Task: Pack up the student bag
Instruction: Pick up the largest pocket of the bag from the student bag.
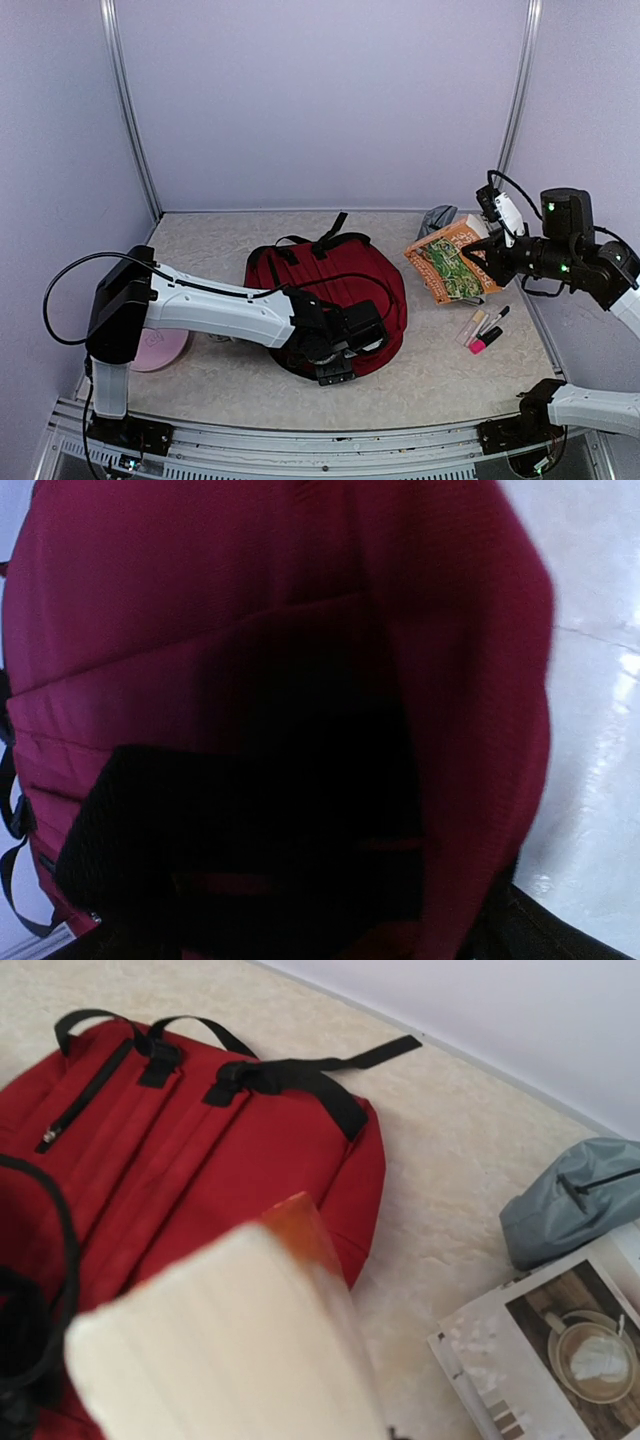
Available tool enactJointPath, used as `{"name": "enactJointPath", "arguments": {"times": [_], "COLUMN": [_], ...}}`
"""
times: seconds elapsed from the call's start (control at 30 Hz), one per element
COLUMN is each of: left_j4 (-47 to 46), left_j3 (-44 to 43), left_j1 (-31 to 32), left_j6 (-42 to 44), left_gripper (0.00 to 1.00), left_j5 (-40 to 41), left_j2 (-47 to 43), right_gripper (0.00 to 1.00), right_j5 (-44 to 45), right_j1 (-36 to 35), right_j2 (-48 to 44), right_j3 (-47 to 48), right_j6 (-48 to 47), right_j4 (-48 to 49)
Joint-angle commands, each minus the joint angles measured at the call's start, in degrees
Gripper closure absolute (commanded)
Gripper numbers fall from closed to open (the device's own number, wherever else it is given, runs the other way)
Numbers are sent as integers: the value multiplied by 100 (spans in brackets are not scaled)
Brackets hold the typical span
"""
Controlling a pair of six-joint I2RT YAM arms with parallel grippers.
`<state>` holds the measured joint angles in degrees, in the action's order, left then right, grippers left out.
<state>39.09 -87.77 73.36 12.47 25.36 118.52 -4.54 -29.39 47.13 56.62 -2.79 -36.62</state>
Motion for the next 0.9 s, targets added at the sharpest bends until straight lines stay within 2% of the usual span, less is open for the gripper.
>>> {"name": "enactJointPath", "arguments": {"times": [0.0, 0.1, 0.17, 0.27, 0.3, 0.43, 0.63, 0.77, 0.87], "left_j4": [-291, -635, -615, -651, -648, -489, -132, 107, 377], "left_j3": [-171, 115, 99, 81, 33, -387, -1149, -1725, -2215], "left_j1": [-33, -141, -195, -232, -228, -328, -839, -1162, -1373], "left_j6": [-116, -28, -73, -65, -75, -81, -40, 24, 29], "left_gripper": [10, 29, 51, 94, 100, 100, 100, 100, 100], "left_j5": [1102, 1043, 937, 809, 792, 304, -607, -707, -484], "left_j2": [-191, -322, -334, -446, -517, -1003, -1611, -1679, -1530], "right_gripper": [100, 100, 100, 100, 100, 100, 100, 100, 100], "right_j5": [-193, -262, -276, -292, -350, -911, -2986, -4301, -4825], "right_j1": [29, 29, 29, 29, 29, 29, 22, 20, -9], "right_j2": [-453, -616, -649, -657, -659, -695, -672, -527, -478], "right_j3": [-28, -44, 10, 136, 181, 361, 609, 624, 450], "right_j6": [104, 103, 96, 69, 48, -211, -634, -762, -645], "right_j4": [424, 446, 404, 304, 267, 192, 375, 712, 1269]}}
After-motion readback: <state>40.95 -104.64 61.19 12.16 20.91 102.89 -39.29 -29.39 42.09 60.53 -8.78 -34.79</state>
